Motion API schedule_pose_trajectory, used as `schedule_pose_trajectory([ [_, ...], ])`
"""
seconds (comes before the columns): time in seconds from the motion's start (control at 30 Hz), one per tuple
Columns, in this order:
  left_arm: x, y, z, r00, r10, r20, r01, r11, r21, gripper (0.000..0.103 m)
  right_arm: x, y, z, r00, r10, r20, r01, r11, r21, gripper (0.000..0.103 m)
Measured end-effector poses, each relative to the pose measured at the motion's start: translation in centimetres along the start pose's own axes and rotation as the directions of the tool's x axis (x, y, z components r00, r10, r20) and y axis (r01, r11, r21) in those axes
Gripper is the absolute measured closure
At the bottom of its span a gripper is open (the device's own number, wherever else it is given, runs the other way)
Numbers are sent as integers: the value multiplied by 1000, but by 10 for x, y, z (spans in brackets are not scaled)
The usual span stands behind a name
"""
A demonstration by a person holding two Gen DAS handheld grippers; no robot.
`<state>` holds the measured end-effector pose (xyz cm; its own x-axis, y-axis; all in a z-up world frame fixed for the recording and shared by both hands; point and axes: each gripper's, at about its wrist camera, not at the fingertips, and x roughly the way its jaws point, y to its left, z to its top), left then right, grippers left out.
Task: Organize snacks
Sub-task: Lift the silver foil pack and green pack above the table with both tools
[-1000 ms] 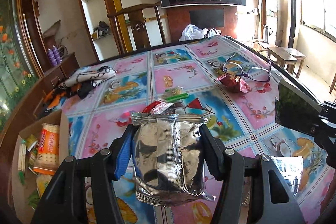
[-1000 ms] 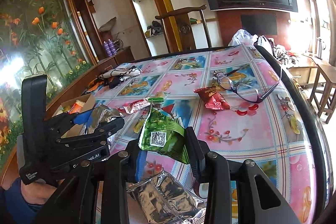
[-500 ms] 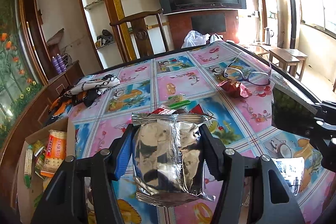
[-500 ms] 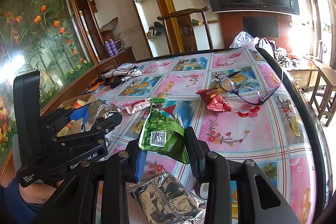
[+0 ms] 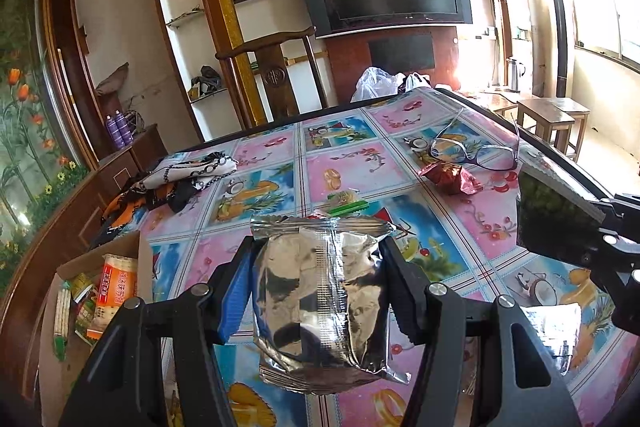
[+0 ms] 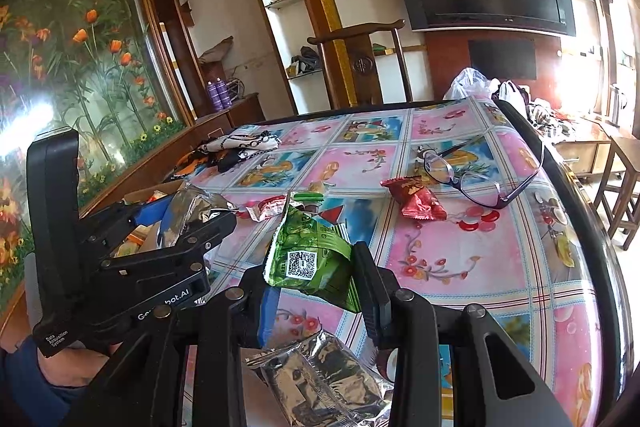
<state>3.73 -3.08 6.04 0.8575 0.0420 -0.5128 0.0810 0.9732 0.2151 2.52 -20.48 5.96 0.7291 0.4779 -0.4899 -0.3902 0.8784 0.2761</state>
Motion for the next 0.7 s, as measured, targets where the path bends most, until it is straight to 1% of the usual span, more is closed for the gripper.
schedule_pose_trajectory([
  [0.53,-5,4,4,1000,7,11,-7,1000,-13,43,-2,-1,2,1000,-7,14,7,1000,-3,66],
  [0.7,-9,14,9,1000,2,15,-1,999,-47,43,-1,-1,2,1000,-14,13,14,1000,-3,66],
])
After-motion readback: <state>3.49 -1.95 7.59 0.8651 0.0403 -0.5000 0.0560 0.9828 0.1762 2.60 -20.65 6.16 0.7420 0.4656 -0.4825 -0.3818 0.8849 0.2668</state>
